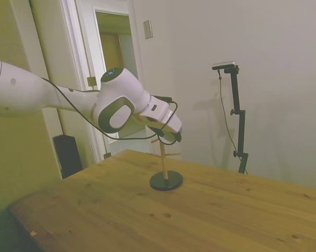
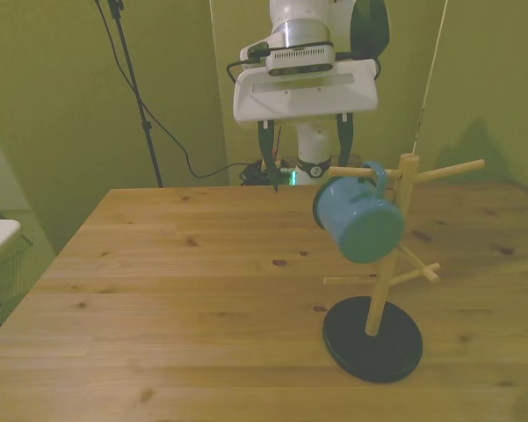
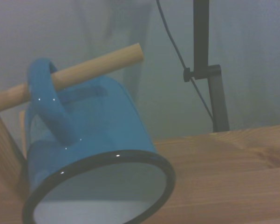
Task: Unload the mug
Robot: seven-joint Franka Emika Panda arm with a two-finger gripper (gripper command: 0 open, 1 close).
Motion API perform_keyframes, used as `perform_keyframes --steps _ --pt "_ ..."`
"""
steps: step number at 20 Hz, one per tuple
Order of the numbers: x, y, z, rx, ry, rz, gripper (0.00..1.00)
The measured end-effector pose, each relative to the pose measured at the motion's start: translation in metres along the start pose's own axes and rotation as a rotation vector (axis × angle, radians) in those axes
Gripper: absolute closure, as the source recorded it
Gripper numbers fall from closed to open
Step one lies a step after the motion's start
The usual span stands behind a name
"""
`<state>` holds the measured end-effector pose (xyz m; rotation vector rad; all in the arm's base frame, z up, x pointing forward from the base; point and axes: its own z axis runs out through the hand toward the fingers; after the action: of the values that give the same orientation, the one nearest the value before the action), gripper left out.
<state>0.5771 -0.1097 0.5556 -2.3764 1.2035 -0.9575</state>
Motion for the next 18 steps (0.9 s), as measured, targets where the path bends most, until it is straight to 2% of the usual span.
perform_keyframes --steps 4,9,18 --pt "0.000 -0.002 0.003 0.013 0.000 -0.018 0.00" --pt "0.000 -0.010 0.020 0.090 0.041 -0.028 0.00" --pt "0.004 -0.016 0.044 0.127 0.051 -0.052 0.00"
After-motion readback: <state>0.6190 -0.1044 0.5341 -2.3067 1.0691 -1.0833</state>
